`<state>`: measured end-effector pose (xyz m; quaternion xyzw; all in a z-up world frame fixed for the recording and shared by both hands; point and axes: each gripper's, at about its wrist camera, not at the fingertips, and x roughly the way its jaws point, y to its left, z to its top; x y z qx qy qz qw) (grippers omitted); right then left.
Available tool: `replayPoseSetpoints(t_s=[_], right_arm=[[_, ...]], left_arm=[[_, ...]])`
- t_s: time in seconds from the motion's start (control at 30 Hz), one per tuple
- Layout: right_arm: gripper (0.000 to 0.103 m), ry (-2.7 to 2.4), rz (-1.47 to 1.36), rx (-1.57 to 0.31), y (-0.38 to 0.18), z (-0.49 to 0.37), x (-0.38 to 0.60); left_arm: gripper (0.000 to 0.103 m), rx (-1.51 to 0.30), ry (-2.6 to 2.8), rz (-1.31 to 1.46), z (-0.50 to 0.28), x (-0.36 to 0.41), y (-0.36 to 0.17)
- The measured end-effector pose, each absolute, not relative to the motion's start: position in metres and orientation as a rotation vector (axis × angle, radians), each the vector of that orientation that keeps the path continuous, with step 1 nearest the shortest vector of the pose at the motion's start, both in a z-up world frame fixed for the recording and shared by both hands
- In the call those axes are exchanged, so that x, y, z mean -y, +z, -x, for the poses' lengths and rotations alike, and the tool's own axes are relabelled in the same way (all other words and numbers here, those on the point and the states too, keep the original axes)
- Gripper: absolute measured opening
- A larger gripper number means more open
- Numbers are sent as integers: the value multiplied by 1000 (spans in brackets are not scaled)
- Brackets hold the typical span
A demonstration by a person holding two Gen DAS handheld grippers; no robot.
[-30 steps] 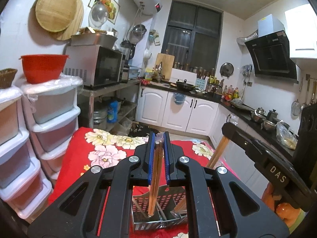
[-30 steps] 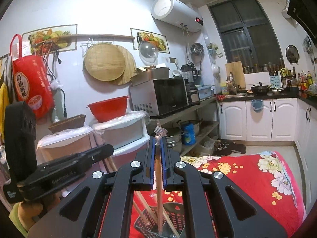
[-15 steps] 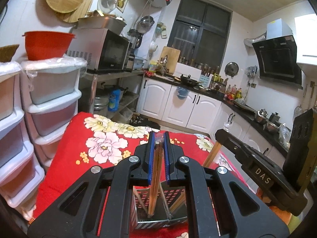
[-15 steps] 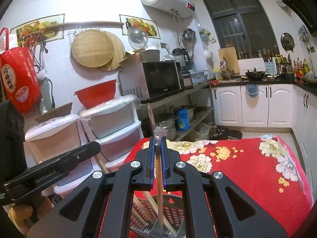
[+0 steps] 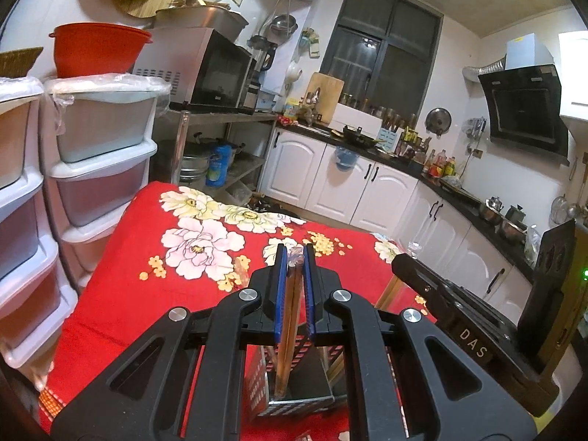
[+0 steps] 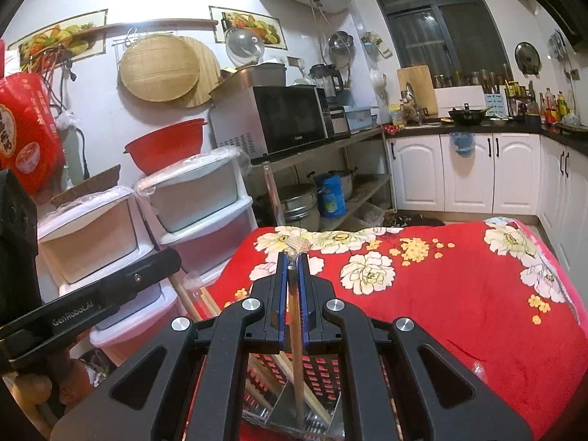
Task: Organize utensils
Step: 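Lower both held chopsticks down into the caddy compartments, then open both tools to drop the chopsticks into the grey caddy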
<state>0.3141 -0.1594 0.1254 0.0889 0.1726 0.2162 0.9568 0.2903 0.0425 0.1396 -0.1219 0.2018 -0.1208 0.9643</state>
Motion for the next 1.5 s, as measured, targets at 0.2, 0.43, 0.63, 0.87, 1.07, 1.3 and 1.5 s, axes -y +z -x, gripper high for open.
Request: replayPoseSetpoints(t_s=[0.2,0.43,0.63,0.87,1.07,1.3,1.5], right_arm=[[6,439,-177,-340,119,-312,157],[6,430,-183,-343,112,-309,158],[6,418,-187,-358,107,-305,163],[6,377,-194,-380,104,-301,175],[7,359,-204,-402,103,-299,182],[12,360,-212,-425,102,-295,189],[25,370,-211,-432,102,-289,192]], left_arm=[[4,-413,-239,246,-290,-44,129],[4,-430,-238,242,-287,-43,118],[4,-440,-231,241,-286,-45,115],[4,-452,-225,238,-284,-45,113],[4,-464,-221,230,-278,-43,113],[4,-473,-217,234,-275,-45,114],[11,-479,-211,238,-272,-47,114]])
